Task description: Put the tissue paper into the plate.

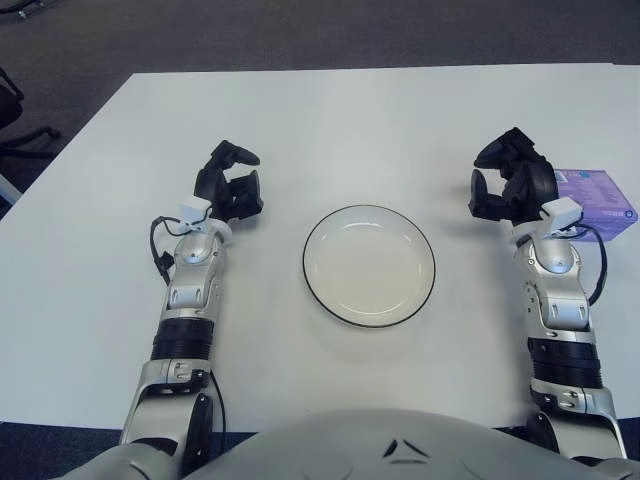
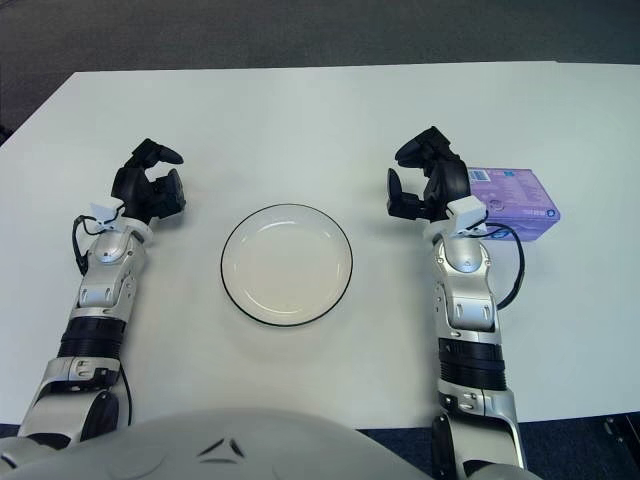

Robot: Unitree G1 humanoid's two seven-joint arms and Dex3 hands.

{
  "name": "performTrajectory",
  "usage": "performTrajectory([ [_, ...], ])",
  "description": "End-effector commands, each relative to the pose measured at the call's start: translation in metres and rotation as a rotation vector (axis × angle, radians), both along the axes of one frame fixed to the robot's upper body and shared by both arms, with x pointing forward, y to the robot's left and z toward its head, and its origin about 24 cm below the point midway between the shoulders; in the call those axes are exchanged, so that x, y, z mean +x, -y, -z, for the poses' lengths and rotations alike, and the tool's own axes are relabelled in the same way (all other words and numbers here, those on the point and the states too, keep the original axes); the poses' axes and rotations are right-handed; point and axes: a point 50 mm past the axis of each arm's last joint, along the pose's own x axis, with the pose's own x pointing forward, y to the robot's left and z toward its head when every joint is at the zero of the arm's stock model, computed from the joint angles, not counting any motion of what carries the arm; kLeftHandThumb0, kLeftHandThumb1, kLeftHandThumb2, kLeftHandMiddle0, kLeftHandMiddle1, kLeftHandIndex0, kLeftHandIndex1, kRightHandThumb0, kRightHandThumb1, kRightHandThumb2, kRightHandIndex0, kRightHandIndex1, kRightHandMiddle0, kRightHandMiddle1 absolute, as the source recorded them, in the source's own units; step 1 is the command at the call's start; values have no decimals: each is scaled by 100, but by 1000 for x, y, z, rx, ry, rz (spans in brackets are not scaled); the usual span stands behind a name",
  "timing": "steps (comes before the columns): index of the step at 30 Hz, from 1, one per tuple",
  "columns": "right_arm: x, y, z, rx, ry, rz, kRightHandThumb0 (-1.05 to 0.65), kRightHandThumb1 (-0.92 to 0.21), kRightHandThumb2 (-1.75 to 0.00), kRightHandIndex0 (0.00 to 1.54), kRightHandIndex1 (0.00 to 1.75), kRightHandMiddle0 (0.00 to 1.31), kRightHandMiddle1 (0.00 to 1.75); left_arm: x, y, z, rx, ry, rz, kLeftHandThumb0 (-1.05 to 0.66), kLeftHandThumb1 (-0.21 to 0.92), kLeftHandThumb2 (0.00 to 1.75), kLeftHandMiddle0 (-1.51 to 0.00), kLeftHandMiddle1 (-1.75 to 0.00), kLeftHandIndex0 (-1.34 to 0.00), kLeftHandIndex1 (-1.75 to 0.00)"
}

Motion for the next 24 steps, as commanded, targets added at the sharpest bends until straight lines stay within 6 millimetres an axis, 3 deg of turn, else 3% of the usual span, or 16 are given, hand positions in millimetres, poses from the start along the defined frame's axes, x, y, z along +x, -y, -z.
performTrajectory([
  [1, -14, -1, -14, -117, 61, 24, 0, -40, -118, 61, 161, 33, 175, -49, 8, 87, -97, -322, -52, -45, 41, 120, -127, -175, -54, -175],
  [9, -18, 0, -26, -216, 119, 36, 0, -42, -115, 60, 159, 32, 175, -49, 8, 87, -96, -321, -45, -44, 43, 118, -127, -175, -53, -175],
  [12, -23, 9, -32, -338, 140, 55, 0, -45, -111, 58, 159, 31, 175, -49, 8, 87, -92, -319, -48, -44, 43, 117, -127, -175, -52, -175],
  [14, -25, 14, -33, -396, 138, 58, 0, -49, -107, 55, 159, 28, 174, -48, 8, 87, -90, -320, -50, -44, 43, 117, -127, -175, -52, -175],
  [18, -27, 25, -32, -514, 126, 55, -1, -70, -75, 46, 156, 22, 166, -48, 8, 87, -91, -322, -52, -44, 43, 117, -127, -175, -52, -175],
  [21, -25, 33, -34, -622, 122, 43, -48, -68, -67, 31, 143, 8, 148, -47, 8, 87, -97, -321, -49, -45, 42, 119, -128, -175, -53, -175],
  [24, -24, 37, -38, -725, 117, 11, -73, -77, -53, 24, 133, 2, 135, -47, 8, 86, -99, -320, -48, -45, 40, 121, -128, -175, -55, -175],
])
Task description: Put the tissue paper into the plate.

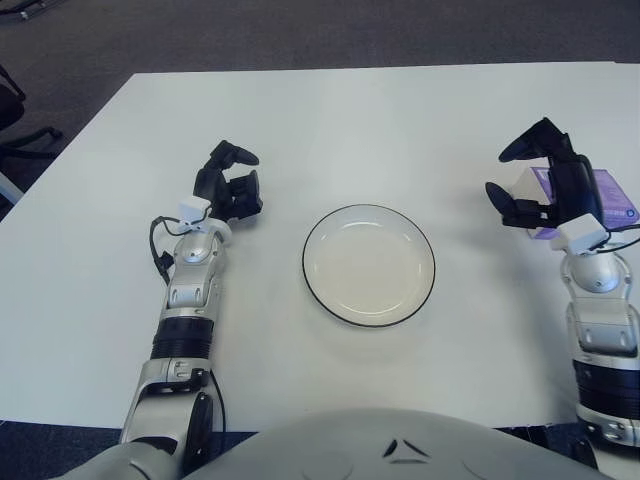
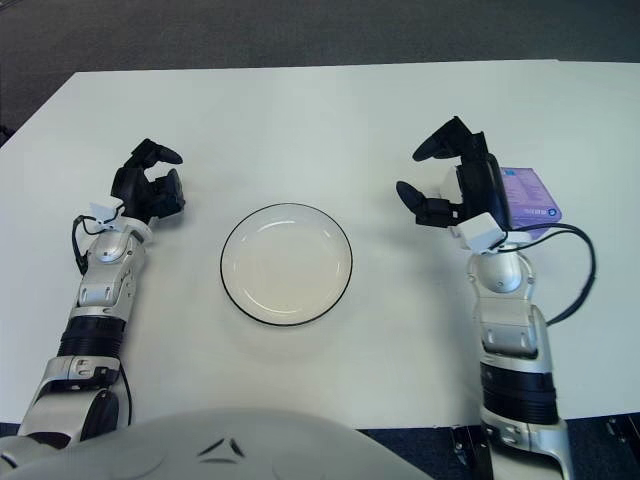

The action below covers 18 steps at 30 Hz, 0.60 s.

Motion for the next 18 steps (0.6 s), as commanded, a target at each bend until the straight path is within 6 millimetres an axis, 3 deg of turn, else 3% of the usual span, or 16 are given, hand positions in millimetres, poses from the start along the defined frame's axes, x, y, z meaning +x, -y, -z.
performTrajectory([
  [1, -1, 9, -6, -188, -11, -27, -78, -81, -47, 23, 129, 2, 130, -47, 10, 84, -100, -308, -43, -45, 40, 121, -128, -175, -55, -175],
  [4, -2, 13, -12, -282, -32, -48, -89, -88, -39, 20, 123, 0, 122, -47, 10, 83, -96, -307, -45, -46, 38, 123, -129, -175, -56, -175],
  [10, -2, 22, -22, -433, -39, -49, -102, -92, -36, 16, 112, 0, 104, -47, 10, 83, -89, -308, -49, -46, 37, 125, -129, -175, -57, -175],
  [18, 0, 28, -25, -559, -12, -32, -105, -92, -34, 13, 108, 0, 83, -47, 9, 83, -83, -306, -52, -46, 37, 125, -128, -175, -57, -175],
])
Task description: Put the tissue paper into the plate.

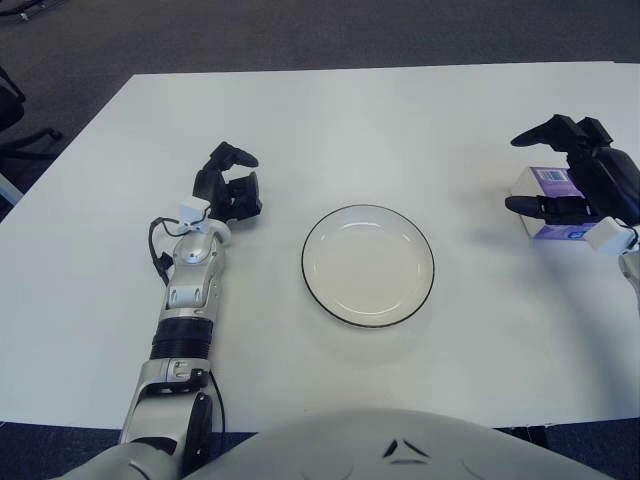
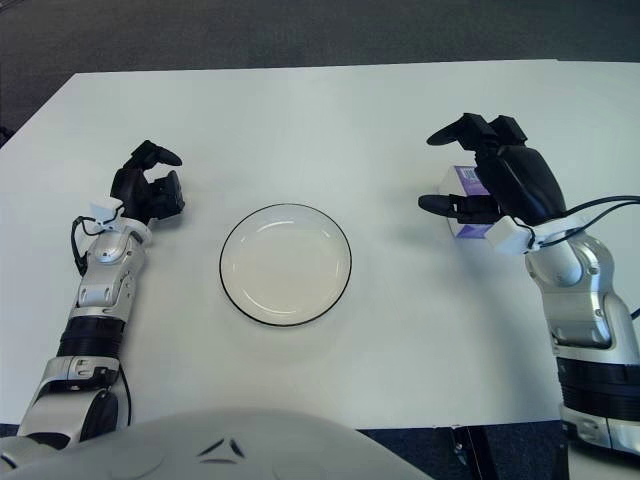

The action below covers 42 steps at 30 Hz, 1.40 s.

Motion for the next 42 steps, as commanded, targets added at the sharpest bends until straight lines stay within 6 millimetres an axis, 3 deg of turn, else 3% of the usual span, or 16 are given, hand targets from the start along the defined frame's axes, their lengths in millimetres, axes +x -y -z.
performTrajectory([
  [1, 1, 6, -6, -90, 28, 4, -105, -92, -34, 13, 107, 0, 82, -47, 10, 82, -83, -304, -50, -46, 37, 125, -128, -175, -57, -175],
  [42, 1, 1, -7, -98, 39, -9, -105, -92, -34, 13, 105, 0, 78, -46, 5, 82, -79, -302, -32, -45, 40, 121, -127, -175, -55, -175],
])
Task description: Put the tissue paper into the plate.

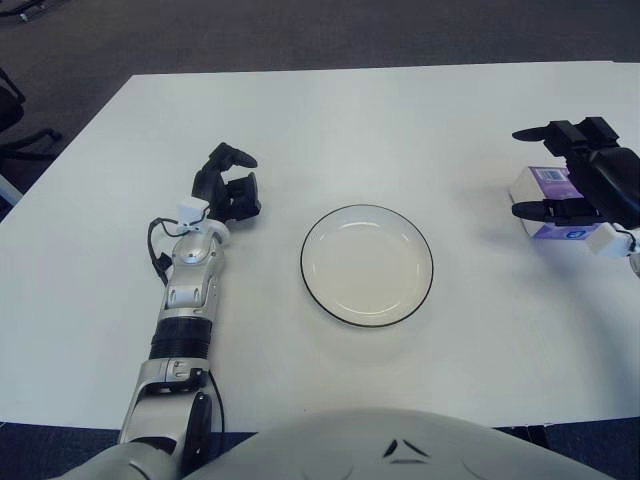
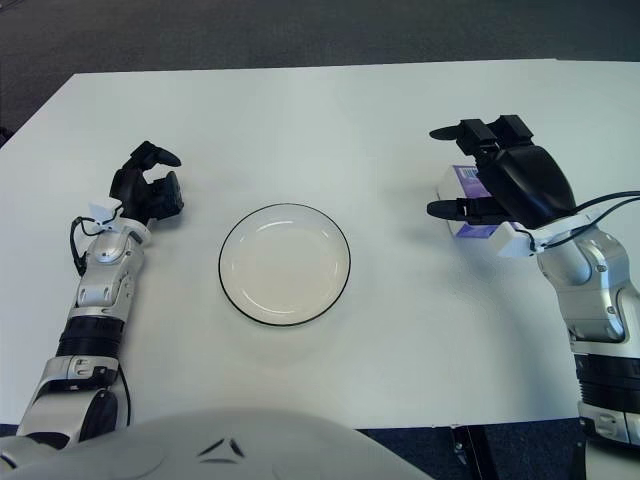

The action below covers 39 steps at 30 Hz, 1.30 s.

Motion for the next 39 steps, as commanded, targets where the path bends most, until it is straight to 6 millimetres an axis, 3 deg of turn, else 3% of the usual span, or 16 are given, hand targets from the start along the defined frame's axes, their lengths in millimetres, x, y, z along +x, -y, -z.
performTrajectory([
  [1, 0, -3, -9, -28, 38, -10, -105, -92, -34, 13, 105, 0, 78, -46, 7, 80, -78, -294, -35, -45, 40, 121, -127, -175, -55, -175],
  [29, 6, -15, -8, -29, 39, -16, -105, -92, -34, 13, 105, 0, 78, -42, -4, 79, -80, -278, -34, -46, 38, 123, -128, -175, -56, -175],
  [30, 10, -12, 2, -84, 22, 92, -105, -92, -34, 13, 105, 0, 78, -42, -4, 79, -80, -279, -36, -46, 38, 123, -128, -175, -56, -175],
  [31, 12, -9, 8, -127, 17, 172, -105, -92, -55, 8, 67, 0, 52, -41, -5, 79, -79, -279, -38, -46, 38, 123, -128, -175, -56, -175],
  [32, 16, -9, 9, -169, 23, 218, -105, -92, -69, 5, 43, 0, 35, -41, -6, 79, -78, -281, -40, -46, 38, 123, -128, -175, -56, -175],
  [34, 21, -12, 7, -202, 35, 240, -105, -92, -80, 3, 22, 0, 19, -40, -7, 80, -77, -285, -43, -46, 39, 123, -128, -175, -56, -175],
  [39, 24, -15, 9, -227, 45, 254, -105, -92, -87, 0, 4, 0, 8, -37, -11, 80, -81, -287, -44, -45, 41, 120, -128, -175, -54, -175],
])
